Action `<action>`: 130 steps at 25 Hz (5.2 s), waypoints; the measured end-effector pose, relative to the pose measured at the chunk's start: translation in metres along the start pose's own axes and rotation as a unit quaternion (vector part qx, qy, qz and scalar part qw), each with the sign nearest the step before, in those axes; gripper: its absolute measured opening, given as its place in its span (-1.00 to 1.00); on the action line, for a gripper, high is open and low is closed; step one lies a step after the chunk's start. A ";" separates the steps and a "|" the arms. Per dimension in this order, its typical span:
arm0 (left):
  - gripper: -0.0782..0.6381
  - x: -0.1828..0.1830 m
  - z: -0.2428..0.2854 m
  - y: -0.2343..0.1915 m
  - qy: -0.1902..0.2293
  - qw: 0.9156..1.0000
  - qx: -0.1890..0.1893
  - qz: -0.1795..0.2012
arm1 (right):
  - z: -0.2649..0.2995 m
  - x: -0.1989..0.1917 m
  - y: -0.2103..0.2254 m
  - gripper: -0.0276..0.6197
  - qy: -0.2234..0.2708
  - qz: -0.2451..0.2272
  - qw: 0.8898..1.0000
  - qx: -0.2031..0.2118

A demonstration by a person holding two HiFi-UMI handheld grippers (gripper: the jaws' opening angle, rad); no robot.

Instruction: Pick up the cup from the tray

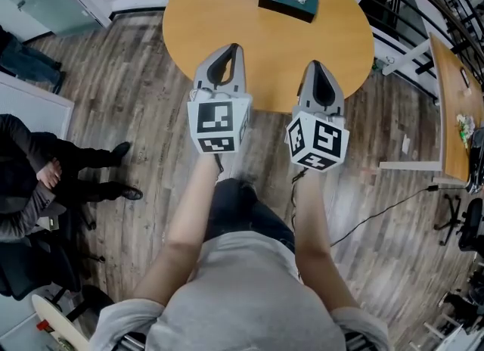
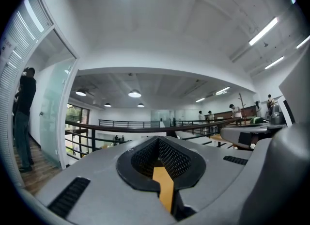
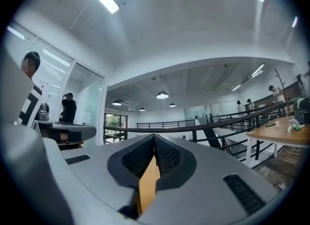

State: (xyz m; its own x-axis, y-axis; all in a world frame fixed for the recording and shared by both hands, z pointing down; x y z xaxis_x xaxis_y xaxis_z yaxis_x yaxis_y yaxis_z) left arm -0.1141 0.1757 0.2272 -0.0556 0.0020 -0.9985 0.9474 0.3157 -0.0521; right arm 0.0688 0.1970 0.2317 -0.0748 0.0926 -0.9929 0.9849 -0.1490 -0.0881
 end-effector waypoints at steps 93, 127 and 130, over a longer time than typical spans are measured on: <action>-0.76 -0.079 0.374 -0.059 -0.062 0.997 -0.029 -0.028 | 0.356 -0.139 0.111 -0.89 -0.091 0.047 0.995 0.002; -0.76 -0.138 0.400 -0.086 -0.105 0.993 -0.015 -0.048 | 0.437 -0.256 0.119 -0.41 -0.188 0.016 0.982 0.022; -0.76 -0.141 0.400 -0.087 -0.108 0.993 -0.011 -0.050 | 0.440 -0.259 0.119 -0.41 -0.186 0.021 0.982 0.025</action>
State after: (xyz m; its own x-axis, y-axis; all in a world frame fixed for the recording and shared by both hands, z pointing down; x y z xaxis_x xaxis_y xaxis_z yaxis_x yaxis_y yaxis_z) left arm -0.0626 -0.2313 0.3649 -0.0788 -0.2338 -0.9691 0.9335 0.3237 -0.1540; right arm 0.1367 -0.2776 0.4427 -0.0959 -0.2794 -0.9554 0.9802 -0.1938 -0.0417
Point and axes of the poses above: the fingertips, and each gripper's own axes: z forward along the fingers, y to its right, x out of its top, the point moved 6 cm from there along -z, backward along the fingers, and after that the axes turned 6 degrees about -z, right-handed, at the moved point
